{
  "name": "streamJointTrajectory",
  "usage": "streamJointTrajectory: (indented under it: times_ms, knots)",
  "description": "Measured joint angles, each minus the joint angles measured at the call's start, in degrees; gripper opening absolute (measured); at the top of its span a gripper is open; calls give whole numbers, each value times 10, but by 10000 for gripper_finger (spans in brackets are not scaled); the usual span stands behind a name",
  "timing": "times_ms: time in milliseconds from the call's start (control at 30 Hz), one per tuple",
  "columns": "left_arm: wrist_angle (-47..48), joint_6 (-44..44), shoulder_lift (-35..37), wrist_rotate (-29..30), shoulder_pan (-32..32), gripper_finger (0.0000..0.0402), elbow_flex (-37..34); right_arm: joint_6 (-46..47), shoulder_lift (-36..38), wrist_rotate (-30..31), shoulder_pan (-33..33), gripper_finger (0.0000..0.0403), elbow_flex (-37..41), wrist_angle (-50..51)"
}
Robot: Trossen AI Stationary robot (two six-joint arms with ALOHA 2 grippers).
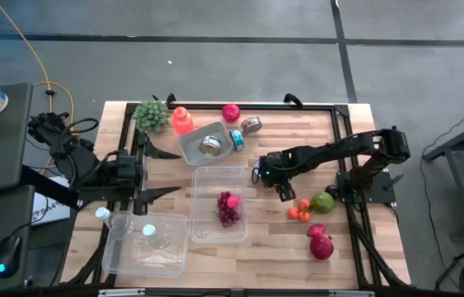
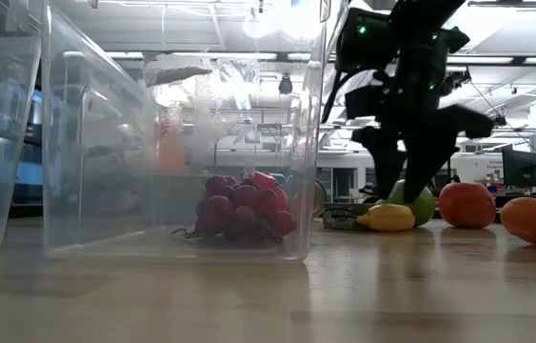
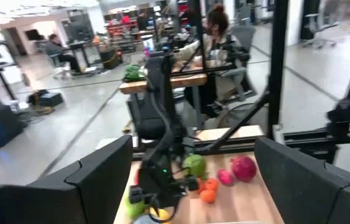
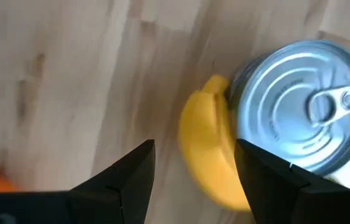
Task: Pick & Place Food Item
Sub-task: Put the banana into the right transparent bin
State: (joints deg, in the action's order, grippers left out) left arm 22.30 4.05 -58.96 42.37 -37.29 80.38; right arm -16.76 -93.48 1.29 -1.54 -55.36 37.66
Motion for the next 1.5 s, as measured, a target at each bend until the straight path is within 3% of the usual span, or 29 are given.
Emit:
streamJointTrajectory:
  times_ms: [467, 833, 1233, 1500]
  knots:
    - [24, 4, 29, -1, 6, 327, 0, 17, -87, 11, -7, 208, -3, -9]
    - [36, 3, 31, -1, 6, 327, 0, 76, -65, 17, -5, 208, 0, 0]
    - [35, 5, 31, -1, 6, 327, 0, 77, -54, 29, 25, 208, 1, 90]
    - [35, -10, 30, -1, 6, 327, 0, 76, -54, 31, 9, 207, 0, 105]
